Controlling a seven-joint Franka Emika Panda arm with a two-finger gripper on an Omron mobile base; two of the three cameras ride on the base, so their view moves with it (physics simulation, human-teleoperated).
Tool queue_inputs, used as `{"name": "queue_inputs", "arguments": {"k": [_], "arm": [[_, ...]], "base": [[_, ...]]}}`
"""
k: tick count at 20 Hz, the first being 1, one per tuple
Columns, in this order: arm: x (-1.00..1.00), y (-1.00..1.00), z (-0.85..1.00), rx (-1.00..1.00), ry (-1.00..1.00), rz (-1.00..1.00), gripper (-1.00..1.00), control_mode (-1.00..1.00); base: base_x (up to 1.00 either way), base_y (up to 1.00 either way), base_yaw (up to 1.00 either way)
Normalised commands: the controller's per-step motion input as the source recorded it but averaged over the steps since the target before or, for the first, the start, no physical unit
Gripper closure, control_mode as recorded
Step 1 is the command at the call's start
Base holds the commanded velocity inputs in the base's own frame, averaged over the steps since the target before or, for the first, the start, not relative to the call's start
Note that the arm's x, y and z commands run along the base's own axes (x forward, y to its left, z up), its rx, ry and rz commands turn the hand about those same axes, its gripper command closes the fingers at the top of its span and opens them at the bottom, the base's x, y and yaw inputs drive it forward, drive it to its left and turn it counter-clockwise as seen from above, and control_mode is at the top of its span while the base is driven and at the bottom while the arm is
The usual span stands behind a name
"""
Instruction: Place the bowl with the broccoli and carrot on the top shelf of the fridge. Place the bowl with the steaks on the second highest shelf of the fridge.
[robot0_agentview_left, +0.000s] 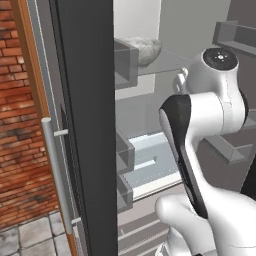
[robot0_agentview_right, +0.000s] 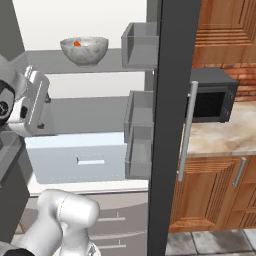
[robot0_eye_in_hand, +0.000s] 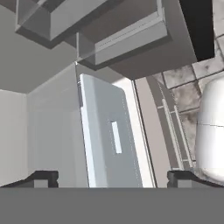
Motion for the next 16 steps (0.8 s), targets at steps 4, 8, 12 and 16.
{"name": "queue_inputs", "arguments": {"k": [4,8,12,16], "arm": [[-1.00,-0.19,-1.00,-0.04,0.26,0.00,-1.00,-1.00],[-0.50,-0.45,-0.72,0.00,-0.05,0.00,-1.00,-1.00],[-0.02,-0.02,-0.02,0.00,-0.03,0.00,-1.00,-1.00],[-0.09,0.00,0.00,0.00,0.00,0.00,-1.00,1.00]], "base": [[0.00,0.00,0.00],[0.00,0.00,0.00],[0.00,0.00,0.00],[-0.16,0.00,0.00]]}}
